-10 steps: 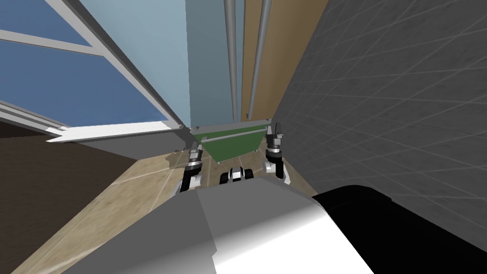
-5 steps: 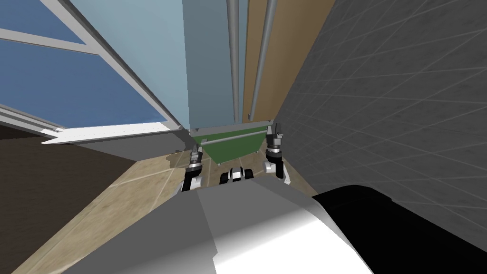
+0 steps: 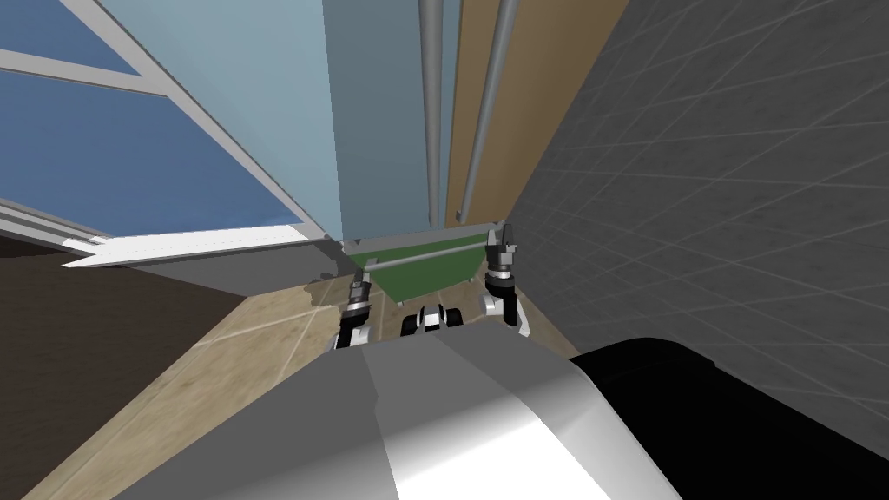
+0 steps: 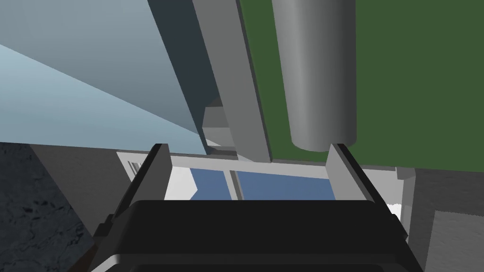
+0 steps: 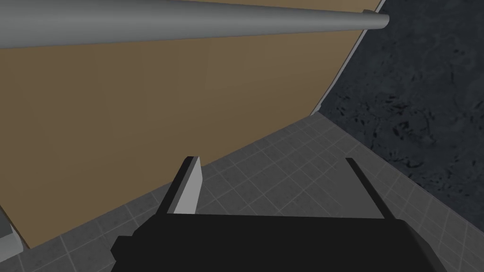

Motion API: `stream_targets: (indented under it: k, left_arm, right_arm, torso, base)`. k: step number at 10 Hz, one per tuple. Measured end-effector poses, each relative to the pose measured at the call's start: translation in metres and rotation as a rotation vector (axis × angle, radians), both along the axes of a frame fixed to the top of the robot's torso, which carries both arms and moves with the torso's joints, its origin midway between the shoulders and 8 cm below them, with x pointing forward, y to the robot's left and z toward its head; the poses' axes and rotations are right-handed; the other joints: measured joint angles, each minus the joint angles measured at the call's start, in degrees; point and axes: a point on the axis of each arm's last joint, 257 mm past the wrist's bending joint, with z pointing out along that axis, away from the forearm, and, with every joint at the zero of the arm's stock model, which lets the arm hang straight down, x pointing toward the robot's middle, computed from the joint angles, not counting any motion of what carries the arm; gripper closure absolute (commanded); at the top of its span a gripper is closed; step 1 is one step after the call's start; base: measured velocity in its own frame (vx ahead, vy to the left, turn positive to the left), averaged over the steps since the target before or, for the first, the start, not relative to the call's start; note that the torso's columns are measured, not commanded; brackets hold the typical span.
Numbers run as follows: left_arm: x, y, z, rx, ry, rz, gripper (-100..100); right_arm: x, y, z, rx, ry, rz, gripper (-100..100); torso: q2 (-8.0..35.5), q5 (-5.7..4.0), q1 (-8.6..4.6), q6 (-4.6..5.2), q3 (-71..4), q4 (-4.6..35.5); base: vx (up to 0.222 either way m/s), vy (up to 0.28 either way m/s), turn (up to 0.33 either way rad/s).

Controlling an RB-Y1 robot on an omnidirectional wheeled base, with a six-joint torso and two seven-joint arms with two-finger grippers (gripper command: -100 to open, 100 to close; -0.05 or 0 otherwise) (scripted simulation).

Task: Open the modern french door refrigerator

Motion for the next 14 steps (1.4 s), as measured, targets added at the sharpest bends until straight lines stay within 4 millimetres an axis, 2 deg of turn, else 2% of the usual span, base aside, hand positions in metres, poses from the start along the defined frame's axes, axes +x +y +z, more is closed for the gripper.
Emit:
stream_targets:
  k: [4,9,11,14]
  left_arm:
    - [-0.004,-0.003,-0.027,-0.046,0.021,0.025,-100]
    - [-0.009,-0.025,-0.053,-0.150,0.034,0.057,-100]
    - [-0.009,-0.032,-0.056,-0.174,0.031,0.062,-100]
    - [0.007,-0.031,-0.046,-0.174,0.029,0.057,-100]
  right_arm:
    - [0.000,0.000,0.000,0.000,0.000,0.000,0]
    - [0.000,0.000,0.000,0.000,0.000,0.000,0]
    - [0.000,0.000,0.000,0.000,0.000,0.000,0]
    - [0.000,0.000,0.000,0.000,0.000,0.000,0]
  torso:
    - [-0.2,0.02,0.04,0.02,-0.1,-0.1]
    - [0.1,-0.01,-0.06,0.01,0.1,0.0]
    - [0.0,-0.01,-0.03,0.00,0.0,0.0]
    - [0.0,0.00,-0.02,0.00,0.0,0.0]
  base:
    - [0.074,0.013,0.007]
    - [0.035,0.010,0.004]
    - [0.007,0.000,0.008]
    - [0.016,0.003,0.017]
